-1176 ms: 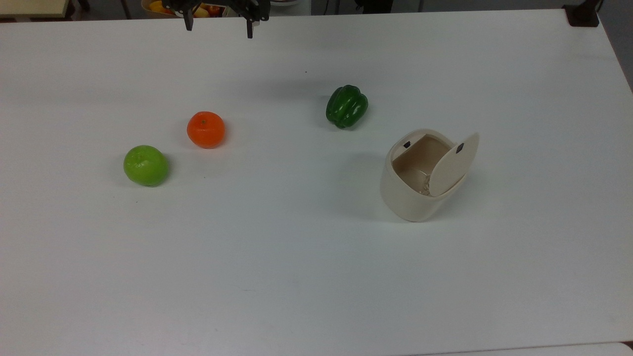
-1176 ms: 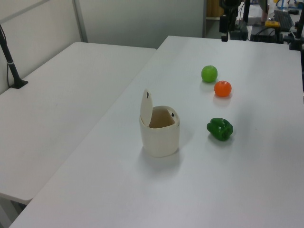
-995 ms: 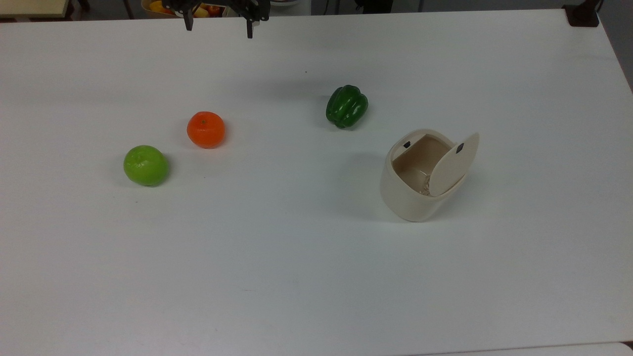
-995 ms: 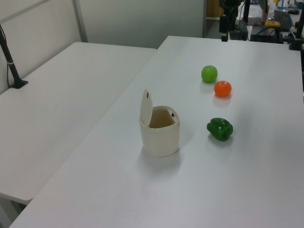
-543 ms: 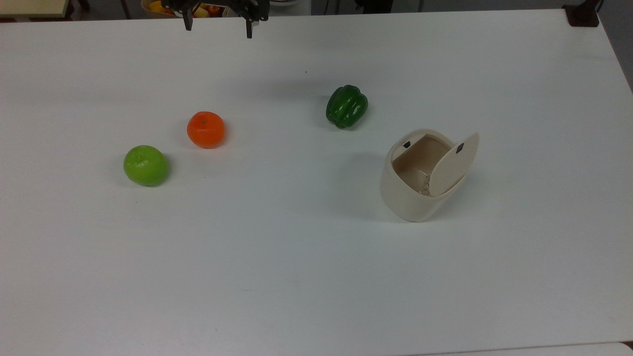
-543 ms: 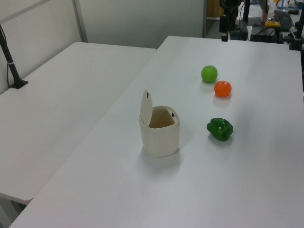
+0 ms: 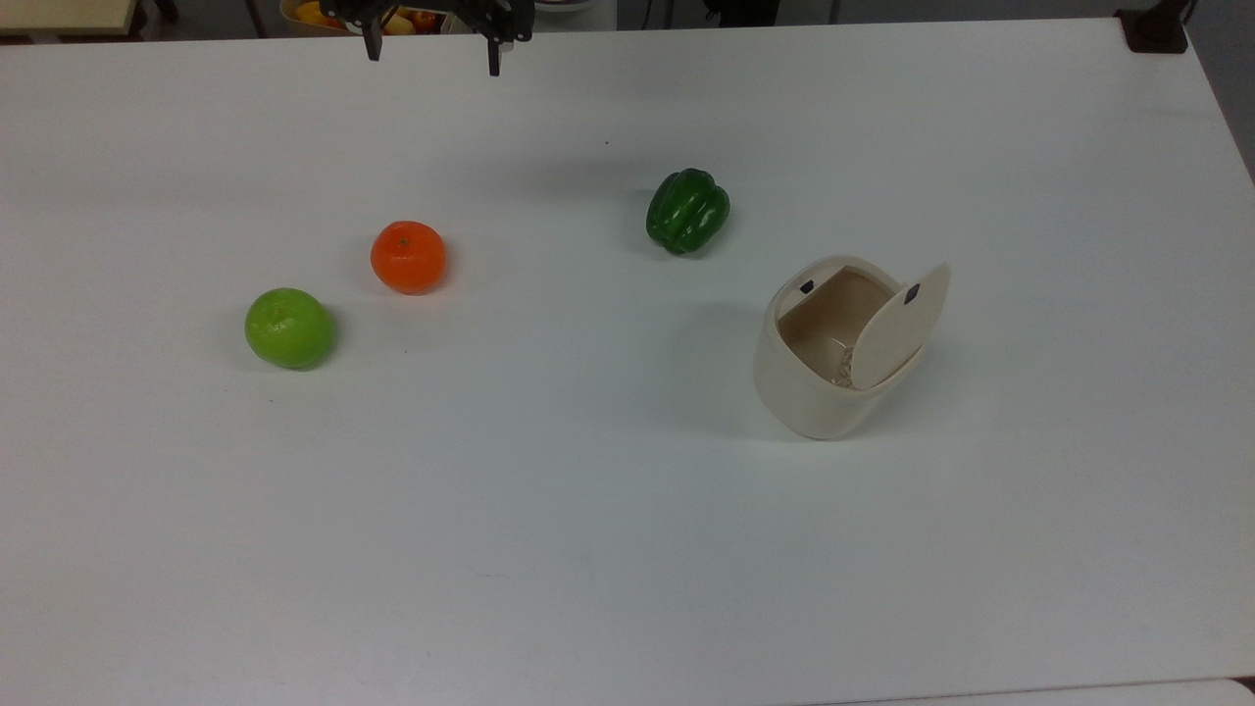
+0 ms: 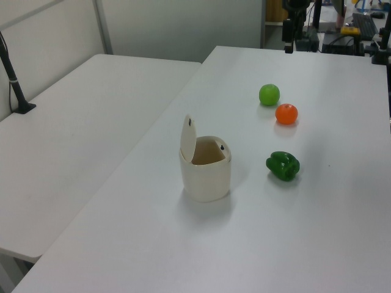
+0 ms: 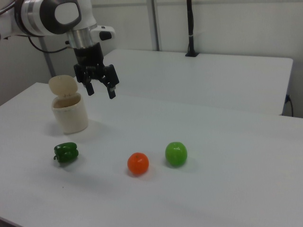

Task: Close garbage bin

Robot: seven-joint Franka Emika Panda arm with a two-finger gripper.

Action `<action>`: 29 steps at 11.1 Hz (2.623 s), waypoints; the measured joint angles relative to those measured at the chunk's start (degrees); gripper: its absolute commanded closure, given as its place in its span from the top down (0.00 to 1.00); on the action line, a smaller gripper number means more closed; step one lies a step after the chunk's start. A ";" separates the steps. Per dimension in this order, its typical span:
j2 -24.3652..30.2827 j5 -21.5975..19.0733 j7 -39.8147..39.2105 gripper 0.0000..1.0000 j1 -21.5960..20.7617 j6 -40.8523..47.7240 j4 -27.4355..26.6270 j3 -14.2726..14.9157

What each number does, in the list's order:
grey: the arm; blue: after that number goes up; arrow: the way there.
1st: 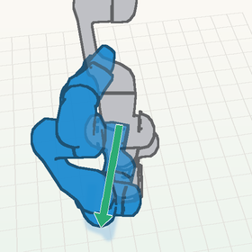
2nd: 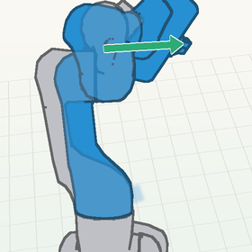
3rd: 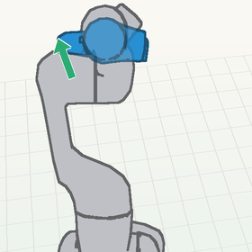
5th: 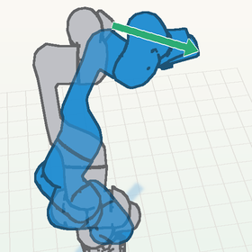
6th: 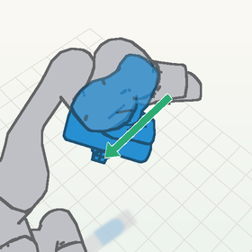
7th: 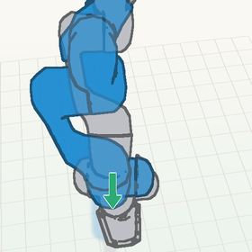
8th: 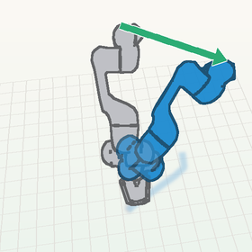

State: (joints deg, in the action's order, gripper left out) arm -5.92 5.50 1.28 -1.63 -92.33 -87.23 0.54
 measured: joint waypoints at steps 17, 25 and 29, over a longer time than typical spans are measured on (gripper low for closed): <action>-2.07 -0.82 0.04 0.00 -2.13 -14.75 -0.09 -1.07; -9.99 -2.52 0.74 0.00 -16.34 -46.41 -0.35 -1.60; -14.53 -2.75 0.80 0.00 -20.96 -59.84 -0.40 -1.65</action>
State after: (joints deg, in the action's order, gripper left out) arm -20.45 2.75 2.08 -22.59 -152.17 -87.63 -1.10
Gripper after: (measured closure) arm 0.991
